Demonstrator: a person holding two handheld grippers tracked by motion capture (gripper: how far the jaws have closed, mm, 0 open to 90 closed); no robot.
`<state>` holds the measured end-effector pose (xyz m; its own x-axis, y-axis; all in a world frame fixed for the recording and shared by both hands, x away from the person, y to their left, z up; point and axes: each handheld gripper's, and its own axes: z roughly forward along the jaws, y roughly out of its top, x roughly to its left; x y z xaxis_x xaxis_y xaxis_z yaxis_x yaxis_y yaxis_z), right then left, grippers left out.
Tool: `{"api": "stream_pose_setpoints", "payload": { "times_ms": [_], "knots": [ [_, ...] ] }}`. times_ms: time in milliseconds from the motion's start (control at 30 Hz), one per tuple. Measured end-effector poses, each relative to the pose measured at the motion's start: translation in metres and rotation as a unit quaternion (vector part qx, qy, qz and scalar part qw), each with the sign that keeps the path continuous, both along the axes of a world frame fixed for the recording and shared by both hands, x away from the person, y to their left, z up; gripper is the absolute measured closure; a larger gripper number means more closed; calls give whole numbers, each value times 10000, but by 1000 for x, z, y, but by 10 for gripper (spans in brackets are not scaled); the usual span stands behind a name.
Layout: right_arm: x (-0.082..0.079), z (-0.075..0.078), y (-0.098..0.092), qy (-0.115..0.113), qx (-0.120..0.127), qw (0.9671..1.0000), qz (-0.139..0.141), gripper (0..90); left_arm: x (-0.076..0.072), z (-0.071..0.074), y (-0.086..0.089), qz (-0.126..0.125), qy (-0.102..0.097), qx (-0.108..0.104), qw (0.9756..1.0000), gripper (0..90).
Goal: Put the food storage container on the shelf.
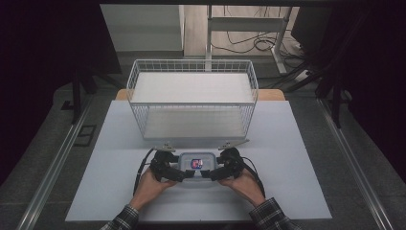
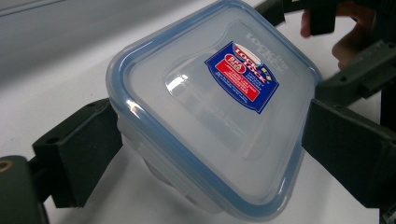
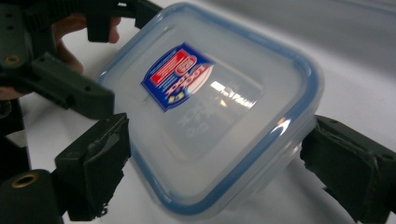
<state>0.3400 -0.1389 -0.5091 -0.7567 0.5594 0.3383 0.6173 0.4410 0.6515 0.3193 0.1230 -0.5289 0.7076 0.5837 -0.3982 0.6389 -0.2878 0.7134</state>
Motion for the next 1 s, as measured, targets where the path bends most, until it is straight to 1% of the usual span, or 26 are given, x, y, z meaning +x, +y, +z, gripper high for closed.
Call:
{"api": "stream_pose_setpoints", "payload": {
  "times_ms": [33,67,100,133,167,200,267,300,333,367,400,433,467,500,533,567,600,633,733,767,800,867,900,933,967,1000],
  "knots": [
    [0,0,0,0,0,10000,0,86,0,0,0,0,0,0,10000,61],
    [-2,-2,-1,76,-57,9999,61,104,-5,0,3,-28,49,29,10000,71],
    [-2,-2,-1,76,-57,9999,61,104,-5,0,3,-28,49,29,10000,97],
    [-5,-4,-2,102,-112,9998,101,110,-8,-1,3,-142,33,154,9998,97],
    [-10,-7,-3,85,-214,9995,206,124,-12,-2,3,-208,4,263,9994,132],
    [-12,-7,-3,120,-231,9995,203,129,-15,-2,2,-199,-33,310,9993,137],
    [-12,-6,-4,130,-226,9995,189,140,-15,0,3,-192,-3,292,9994,150],
    [-12,-6,-4,130,-226,9995,189,140,-14,0,4,-203,26,247,9995,150],
    [-12,-4,-7,170,-143,9996,172,165,-13,1,10,-231,110,51,9997,187],
    [-11,-3,-8,173,-63,9997,142,175,-13,2,13,-226,139,-63,9996,209],
    [-10,-1,-10,151,11,9998,114,185,-13,3,14,-201,124,-101,9997,234],
    [-10,1,-12,137,77,9998,80,204,-13,3,14,-201,124,-101,9997,272],
    [-10,2,-13,93,98,9999,68,230,-16,6,16,-184,-4,21,9998,322],
    [-10,2,-13,93,98,9999,68,230,-16,6,16,-184,-4,21,9998,339],
    [-11,4,-16,50,150,9998,94,276,-18,6,18,-174,-25,-29,9998,365],
    [-11,4,-16,50,150,9998,94,276,-18,6,18,-174,-25,-29,9998,389],
    [-13,6,-20,-23,150,9999,79,343,-18,5,20,-176,-29,-99,9998,406],
    [-14,6,-22,-62,159,9998,80,375,-20,5,22,-142,20,-231,9996,426],
    [-16,6,-28,13,305,9995,41,454,-23,6,25,-127,-17,-311,9994,477],
    [-16,6,-28,13,305,9995,41,454,-23,6,25,-127,-17,-311,9994,494],
    [-18,6,-31,25,391,9992,64,492,-27,7,27,-166,-46,-340,9993,511],
    [-19,6,-35,91,470,9988,102,523,-30,7,29,-213,-77,-354,9991,549],
    [-19,6,-35,91,470,9988,102,523,-30,7,29,-213,-77,-354,9991,559],
    [-21,6,-36,137,538,9984,127,534,-32,8,29,-222,-99,-352,9991,563],
    [-22,6,-37,123,525,9984,138,534,-35,8,28,-199,-142,-297,9993,564],
    [-23,7,-36,95,514,9985,151,534,-37,7,29,-173,-149,-301,9993,565]
  ]
}}
